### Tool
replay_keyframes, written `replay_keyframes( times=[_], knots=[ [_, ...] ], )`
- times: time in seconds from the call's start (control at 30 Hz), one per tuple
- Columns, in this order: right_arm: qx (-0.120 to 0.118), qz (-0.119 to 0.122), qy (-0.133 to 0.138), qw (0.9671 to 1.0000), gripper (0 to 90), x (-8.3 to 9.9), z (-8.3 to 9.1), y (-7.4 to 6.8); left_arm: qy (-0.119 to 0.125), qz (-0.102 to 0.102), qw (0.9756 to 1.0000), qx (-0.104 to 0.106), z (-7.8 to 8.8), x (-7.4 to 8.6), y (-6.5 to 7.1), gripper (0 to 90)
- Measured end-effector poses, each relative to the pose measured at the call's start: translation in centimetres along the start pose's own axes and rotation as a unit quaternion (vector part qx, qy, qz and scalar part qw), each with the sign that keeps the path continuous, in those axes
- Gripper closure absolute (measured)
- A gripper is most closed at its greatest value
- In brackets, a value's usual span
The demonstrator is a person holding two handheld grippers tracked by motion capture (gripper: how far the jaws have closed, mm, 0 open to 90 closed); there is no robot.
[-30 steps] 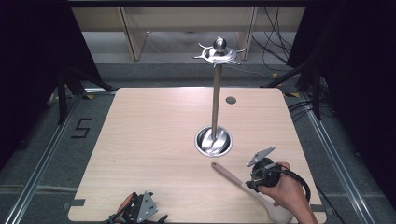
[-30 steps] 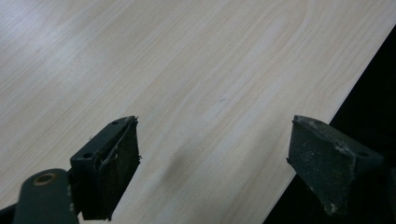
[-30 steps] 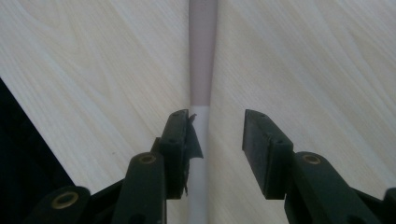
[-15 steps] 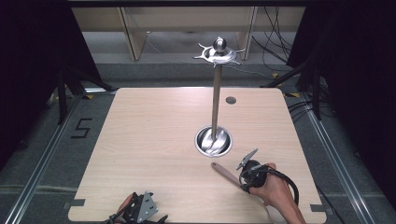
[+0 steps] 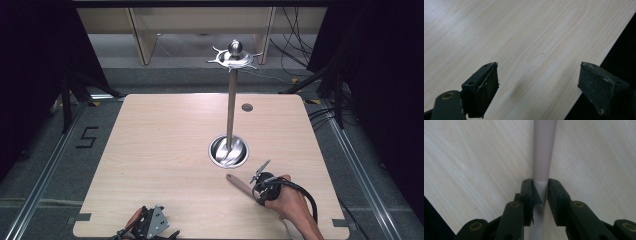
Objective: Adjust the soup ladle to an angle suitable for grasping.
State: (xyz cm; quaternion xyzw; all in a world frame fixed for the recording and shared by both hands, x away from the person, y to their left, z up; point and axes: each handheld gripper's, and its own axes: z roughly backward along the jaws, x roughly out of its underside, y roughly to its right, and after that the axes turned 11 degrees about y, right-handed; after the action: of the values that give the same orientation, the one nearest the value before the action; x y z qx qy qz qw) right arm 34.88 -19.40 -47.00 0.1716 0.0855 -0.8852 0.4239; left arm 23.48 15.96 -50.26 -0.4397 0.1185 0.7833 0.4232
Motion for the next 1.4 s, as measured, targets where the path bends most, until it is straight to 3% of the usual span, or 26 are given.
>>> replay_keyframes(
  times=[0.37,0.43,0.5,0.6,0.67,0.77,0.8,0.87,1.03,1.1,1.3,1.33,1.4],
  knots=[
    [-0.003,0.017,-0.011,0.9998,76.2,-0.3,-0.6,0.2,-0.001,0.000,1.0000,0.001,-0.1,0.0,0.0,15.6],
    [-0.004,0.010,-0.014,0.9998,76.2,-0.3,-0.6,0.1,-0.001,-0.001,1.0000,0.000,-0.1,0.0,0.1,15.7],
    [0.005,0.031,-0.016,0.9994,76.1,-0.4,-0.8,0.5,0.003,-0.001,1.0000,-0.002,0.0,0.0,0.1,15.7],
    [-0.005,0.032,-0.013,0.9994,76.6,-0.4,-0.7,0.5,0.000,0.001,1.0000,0.001,0.0,0.0,0.0,15.7],
    [-0.001,0.017,-0.016,0.9997,76.6,-0.3,-0.6,0.3,0.000,-0.001,1.0000,0.001,0.0,0.0,0.0,15.7],
    [0.002,0.024,-0.010,0.9997,76.7,-0.3,-0.6,0.3,0.000,0.001,1.0000,0.000,0.0,0.0,0.0,15.7],
    [0.006,0.027,-0.002,0.9996,76.7,-0.2,-0.5,0.3,0.000,0.000,1.0000,0.000,0.0,0.0,0.0,15.7],
    [0.004,0.012,0.010,0.9999,76.9,0.0,0.0,0.0,-0.001,0.000,1.0000,0.001,0.0,0.0,0.0,15.7],
    [0.005,0.017,0.048,0.9987,77.4,0.4,1.1,0.0,-0.001,0.002,1.0000,0.001,-0.1,0.0,0.0,15.7],
    [0.014,0.028,0.073,0.9968,77.5,0.5,1.9,-0.1,0.000,0.003,1.0000,0.000,0.0,0.0,0.0,15.7],
    [0.029,0.039,0.104,0.9933,77.7,0.7,3.4,-0.2,0.001,0.002,1.0000,0.000,0.0,0.0,0.0,15.7],
    [0.020,0.029,0.129,0.9910,77.7,0.8,3.8,-0.3,0.001,0.001,1.0000,0.000,0.0,0.0,0.0,15.7],
    [0.025,0.019,0.133,0.9906,77.7,0.9,4.4,-0.3,0.001,0.001,1.0000,0.000,0.0,0.0,0.0,15.7]
  ],
)
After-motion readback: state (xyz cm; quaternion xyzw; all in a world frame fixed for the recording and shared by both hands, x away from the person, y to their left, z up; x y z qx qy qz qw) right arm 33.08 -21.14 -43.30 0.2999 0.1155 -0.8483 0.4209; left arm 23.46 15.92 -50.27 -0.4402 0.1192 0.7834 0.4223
